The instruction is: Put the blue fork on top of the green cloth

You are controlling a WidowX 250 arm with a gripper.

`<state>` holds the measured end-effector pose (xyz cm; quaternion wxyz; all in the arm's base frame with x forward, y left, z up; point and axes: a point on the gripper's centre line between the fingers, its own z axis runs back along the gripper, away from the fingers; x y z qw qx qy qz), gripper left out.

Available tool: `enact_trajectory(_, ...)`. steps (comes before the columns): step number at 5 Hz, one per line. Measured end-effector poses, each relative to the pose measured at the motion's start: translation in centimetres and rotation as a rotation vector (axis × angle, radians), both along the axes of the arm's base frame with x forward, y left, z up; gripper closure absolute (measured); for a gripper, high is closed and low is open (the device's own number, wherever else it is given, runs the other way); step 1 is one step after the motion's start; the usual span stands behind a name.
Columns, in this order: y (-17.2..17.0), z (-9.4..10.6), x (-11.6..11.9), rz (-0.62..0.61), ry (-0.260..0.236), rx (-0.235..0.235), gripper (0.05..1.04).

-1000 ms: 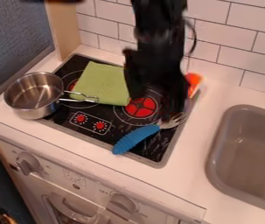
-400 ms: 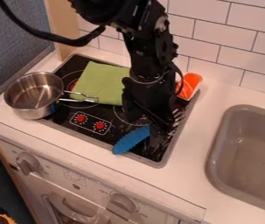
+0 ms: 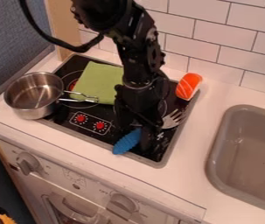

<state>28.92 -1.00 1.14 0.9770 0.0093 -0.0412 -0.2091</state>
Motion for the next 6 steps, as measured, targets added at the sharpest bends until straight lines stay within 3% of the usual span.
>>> enact_trajectory(1, 0.5, -0.4, 0.0, 0.02, 0.003, -0.014, 0.133)
enact_trajectory(3, 0.5, -0.7, -0.3, 0.029, -0.009, -0.022, 0.642)
enact_trajectory(6, -1.3, -0.5, -0.5, -0.001, -0.005, -0.053, 0.668)
